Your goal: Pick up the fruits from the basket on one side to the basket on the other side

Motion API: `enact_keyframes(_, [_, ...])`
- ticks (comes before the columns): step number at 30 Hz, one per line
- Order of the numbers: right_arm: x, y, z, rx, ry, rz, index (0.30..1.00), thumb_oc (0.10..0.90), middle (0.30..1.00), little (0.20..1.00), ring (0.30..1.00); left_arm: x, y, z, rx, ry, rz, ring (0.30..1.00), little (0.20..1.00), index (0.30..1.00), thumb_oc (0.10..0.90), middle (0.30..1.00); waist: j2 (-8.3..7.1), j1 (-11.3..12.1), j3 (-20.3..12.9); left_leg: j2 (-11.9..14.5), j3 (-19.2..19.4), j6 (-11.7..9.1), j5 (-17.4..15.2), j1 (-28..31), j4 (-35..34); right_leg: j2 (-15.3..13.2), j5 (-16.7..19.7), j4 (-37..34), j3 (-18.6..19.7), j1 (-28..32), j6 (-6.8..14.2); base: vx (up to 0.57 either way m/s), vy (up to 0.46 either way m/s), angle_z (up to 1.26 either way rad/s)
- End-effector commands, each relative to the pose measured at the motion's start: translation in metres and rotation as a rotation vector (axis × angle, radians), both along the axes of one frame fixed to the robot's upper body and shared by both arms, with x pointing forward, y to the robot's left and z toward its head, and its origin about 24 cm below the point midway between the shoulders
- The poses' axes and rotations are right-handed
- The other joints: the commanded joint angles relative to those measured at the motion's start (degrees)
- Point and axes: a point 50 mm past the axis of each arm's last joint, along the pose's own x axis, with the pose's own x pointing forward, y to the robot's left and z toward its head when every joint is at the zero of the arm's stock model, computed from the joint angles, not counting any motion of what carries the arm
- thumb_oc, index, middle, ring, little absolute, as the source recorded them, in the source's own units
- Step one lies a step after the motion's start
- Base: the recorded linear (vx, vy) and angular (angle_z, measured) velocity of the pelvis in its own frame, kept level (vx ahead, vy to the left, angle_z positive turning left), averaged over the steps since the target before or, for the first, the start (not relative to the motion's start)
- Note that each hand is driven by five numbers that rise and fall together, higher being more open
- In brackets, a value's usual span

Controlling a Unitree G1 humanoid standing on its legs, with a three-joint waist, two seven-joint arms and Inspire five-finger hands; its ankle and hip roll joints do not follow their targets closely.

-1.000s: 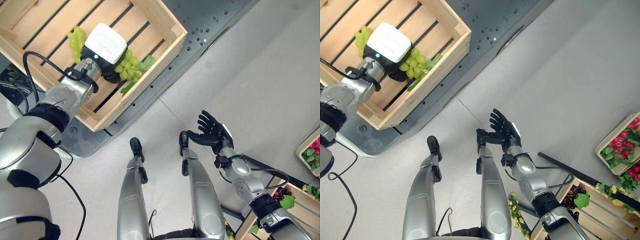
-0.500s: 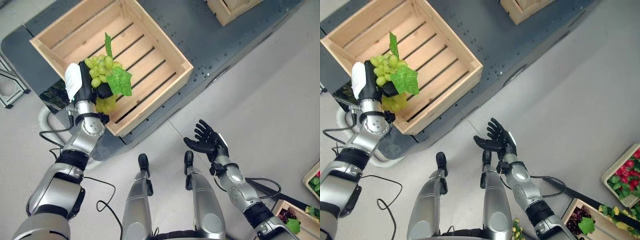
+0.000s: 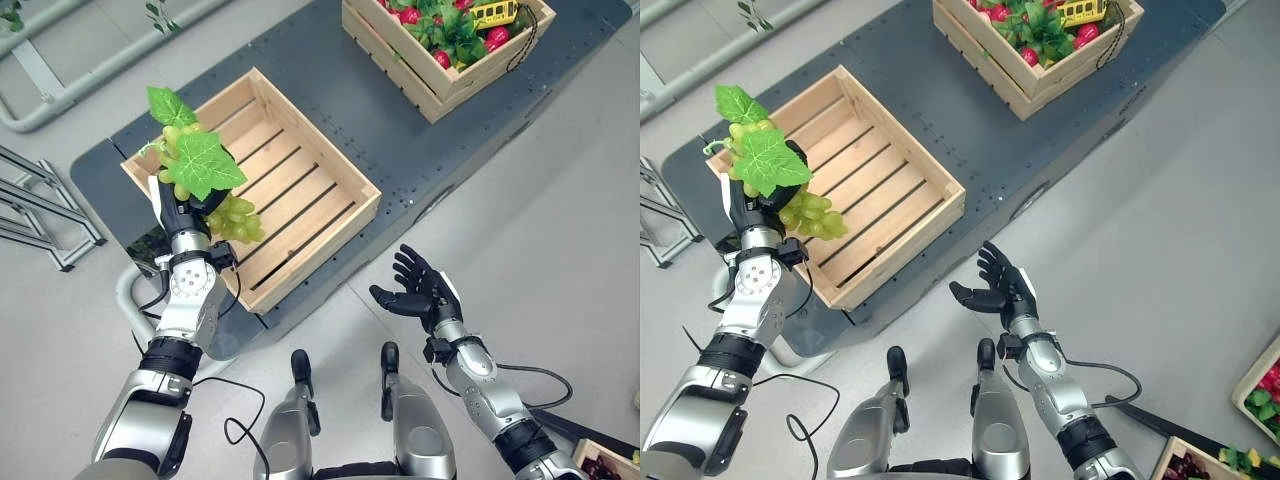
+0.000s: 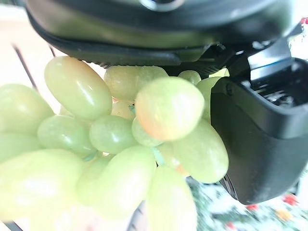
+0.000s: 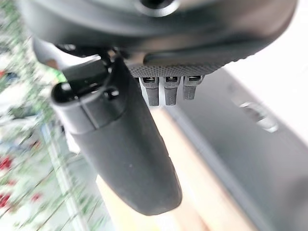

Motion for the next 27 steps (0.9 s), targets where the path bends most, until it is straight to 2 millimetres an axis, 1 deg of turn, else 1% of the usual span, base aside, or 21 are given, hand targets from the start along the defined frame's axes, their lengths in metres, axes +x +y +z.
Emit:
enact_keyframes(1, [-0.011,0.012,0.019,0.054,-0.123,0.159,0.900,0.800,0.900,0.900,0.900,-0.008,-0.006,0.040,0.044,-0.236,-0.104,0.300,0.300,0.300,0.400,0.300,1.82,1.03,-15.18,-4.34,-1.14,3.05,-6.25,1.34,2.69,-0.89,-2.83,2.20,-2.12,1.85,-4.11,0.11,-0.088,0.08])
enact_keyframes(2, [-0.012,0.013,0.019,0.057,-0.118,0.169,0.900,0.800,0.900,0.900,0.900,-0.008,-0.007,0.039,0.045,-0.233,-0.118,0.300,0.300,0.300,0.400,0.300,1.89,1.11,-15.73,-4.35,-1.17,3.00,-6.23,1.68,2.43,-0.90,-2.76,1.85,-2.23,2.29,-4.11,0.09,-0.076,0.15])
enact_keyframes(3, [-0.013,0.016,0.019,0.074,-0.104,0.204,0.900,0.800,0.900,0.900,0.900,-0.010,-0.011,0.039,0.053,-0.230,-0.155,0.300,0.300,0.300,0.400,0.300,2.06,1.26,-17.08,-4.34,-1.32,2.84,-6.07,2.47,1.72,-0.90,-2.48,0.82,-2.30,3.35,-4.12,0.10,-0.085,0.16])
enact_keyframes(5, [-0.015,0.020,0.016,0.118,-0.070,0.235,0.900,0.800,0.900,0.900,0.900,-0.012,-0.017,0.038,0.110,-0.237,-0.169,0.300,0.300,0.300,0.400,0.300,2.23,1.40,-18.81,-4.26,-1.48,2.63,-5.73,3.82,0.27,-0.84,-1.86,-1.22,-2.48,5.07,-4.06,0.08,-0.088,0.15])
enact_keyframes(6, [-0.016,0.023,0.015,0.159,-0.049,0.247,0.900,0.800,0.900,0.900,0.900,-0.013,-0.020,0.042,0.153,-0.250,-0.179,0.300,0.300,0.300,0.400,0.300,2.26,1.53,-19.51,-4.23,-1.69,2.49,-5.46,4.50,-0.63,-0.78,-1.43,-2.32,-2.57,5.90,-3.99,0.04,-0.079,0.17])
enact_keyframes(8, [-0.019,0.032,0.015,0.261,-0.009,0.294,0.900,0.800,0.900,0.900,0.900,-0.015,-0.023,0.049,0.166,-0.268,-0.228,0.300,0.300,0.300,0.400,0.300,2.34,1.82,-21.41,-4.24,-2.07,2.24,-4.83,5.94,-2.60,-0.76,-0.29,-4.95,-2.72,7.60,-3.65,0.05,-0.084,0.14])
enact_keyframes(10, [-0.021,0.037,0.015,0.294,0.003,0.320,0.900,0.800,0.900,0.900,0.900,-0.016,-0.024,0.051,0.166,-0.276,-0.250,0.300,0.300,0.300,0.400,0.300,2.43,1.92,-22.20,-4.14,-2.02,2.13,-4.68,6.35,-3.24,-0.72,0.20,-6.08,-2.86,8.25,-3.50,0.03,-0.052,0.05])
enact_keyframes(13, [-0.023,0.048,0.018,0.349,0.011,0.382,0.900,0.800,0.900,0.900,0.900,-0.016,-0.032,0.055,0.161,-0.290,-0.301,0.300,0.300,0.300,0.400,0.300,2.49,2.09,-23.40,-3.91,-2.05,1.87,-4.89,6.26,-3.24,-0.68,0.95,-7.80,-3.31,9.17,-3.33,0.01,-0.057,0.01])
enact_keyframes(15, [-0.022,0.058,0.027,0.399,0.007,0.442,0.900,0.800,0.900,0.900,0.900,-0.015,-0.045,0.060,0.171,-0.306,-0.357,0.300,0.300,0.300,0.400,0.300,2.25,2.38,-24.63,-3.77,-2.82,1.69,-4.91,5.96,-3.24,-0.46,0.68,-7.80,-3.79,9.60,-3.31,0.01,-0.095,0.00])
enact_keyframes(19, [-0.018,0.065,0.037,0.439,-0.003,0.476,0.900,0.800,0.900,0.900,0.900,-0.012,-0.063,0.064,0.220,-0.307,-0.424,0.300,0.300,0.300,0.400,0.300,1.78,2.74,-25.67,-3.53,-3.66,1.52,-4.88,5.81,-3.24,-0.27,0.19,-7.80,-4.78,10.44,-3.51,0.01,-0.071,0.03])
enact_keyframes(21, [-0.016,0.067,0.042,0.460,-0.008,0.481,0.900,0.800,0.900,0.900,0.900,-0.010,-0.068,0.064,0.225,-0.301,-0.463,0.300,0.300,0.300,0.400,0.300,1.58,2.84,-26.03,-3.45,-3.95,1.51,-4.93,5.98,-3.24,-0.20,-0.04,-7.80,-4.93,10.71,-3.58,0.02,-0.061,0.01])
enact_keyframes(27, [-0.009,0.072,0.051,0.471,-0.025,0.498,0.900,0.800,0.900,0.900,0.900,-0.006,-0.084,0.054,0.243,-0.239,-0.588,0.300,0.300,0.300,0.400,0.300,1.37,2.86,-26.90,-2.96,-3.65,1.64,-5.16,7.02,-3.24,-0.04,-0.44,-7.77,-4.44,11.62,-3.82,0.03,-0.038,0.00])
